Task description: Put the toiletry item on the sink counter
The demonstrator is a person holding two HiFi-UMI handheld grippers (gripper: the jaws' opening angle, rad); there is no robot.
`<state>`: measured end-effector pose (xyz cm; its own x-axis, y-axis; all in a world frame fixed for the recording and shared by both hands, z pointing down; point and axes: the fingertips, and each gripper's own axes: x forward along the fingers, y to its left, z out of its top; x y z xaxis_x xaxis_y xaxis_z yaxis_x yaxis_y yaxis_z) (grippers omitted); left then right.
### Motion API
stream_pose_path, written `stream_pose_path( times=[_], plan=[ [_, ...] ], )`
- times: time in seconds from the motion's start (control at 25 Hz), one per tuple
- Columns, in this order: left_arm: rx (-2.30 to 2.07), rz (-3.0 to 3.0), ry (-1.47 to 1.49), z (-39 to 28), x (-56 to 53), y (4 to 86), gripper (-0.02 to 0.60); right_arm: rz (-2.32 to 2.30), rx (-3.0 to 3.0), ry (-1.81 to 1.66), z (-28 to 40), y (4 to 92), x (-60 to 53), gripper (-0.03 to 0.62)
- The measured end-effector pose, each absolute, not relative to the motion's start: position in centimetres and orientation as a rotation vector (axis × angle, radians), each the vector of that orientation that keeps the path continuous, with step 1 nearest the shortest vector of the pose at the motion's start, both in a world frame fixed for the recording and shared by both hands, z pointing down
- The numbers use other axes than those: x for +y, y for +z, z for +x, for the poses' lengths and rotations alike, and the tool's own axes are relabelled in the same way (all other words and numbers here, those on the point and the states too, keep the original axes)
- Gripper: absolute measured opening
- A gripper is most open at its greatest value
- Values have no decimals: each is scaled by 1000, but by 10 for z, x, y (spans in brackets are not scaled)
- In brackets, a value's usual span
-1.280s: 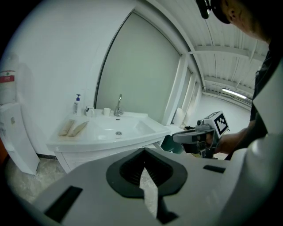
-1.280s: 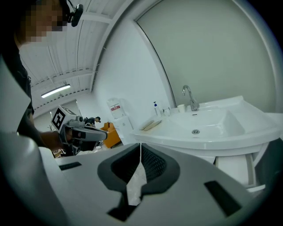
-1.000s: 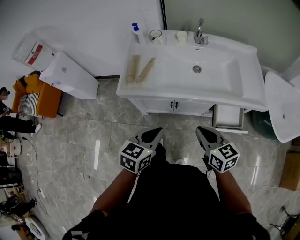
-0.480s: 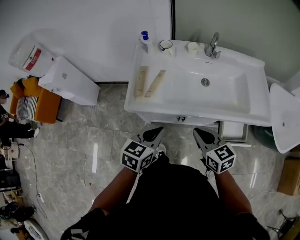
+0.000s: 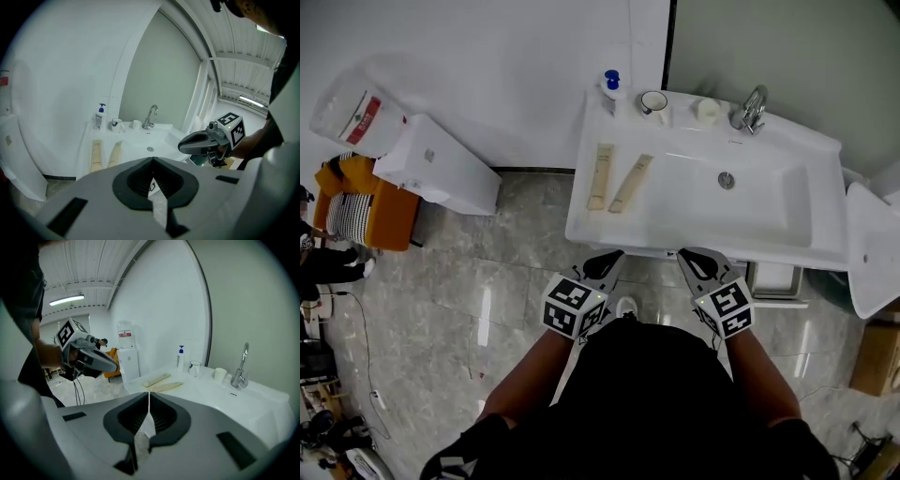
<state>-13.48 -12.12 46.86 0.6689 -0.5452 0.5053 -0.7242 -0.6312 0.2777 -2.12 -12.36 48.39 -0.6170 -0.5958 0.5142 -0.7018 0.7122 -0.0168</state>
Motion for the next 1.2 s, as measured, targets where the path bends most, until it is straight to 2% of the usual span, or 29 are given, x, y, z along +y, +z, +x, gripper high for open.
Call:
stream_pose_path(
  times=[0.32,0.76,0.88,1.2],
  plan=[
    [-983,2400,571,-173,-139,486,0,856,-2266,-37,-65,497,-170,5],
    [-1063,2318,510,-197,-152,499,0,530,-2094,-284,-97,544,-217,9],
    [-1102,2292,500,-201,-158,501,0,452,-2063,-341,-103,557,-236,60],
    [-1192,2217,495,-205,-185,506,0,249,-1979,-446,-118,601,-283,118]
  ],
)
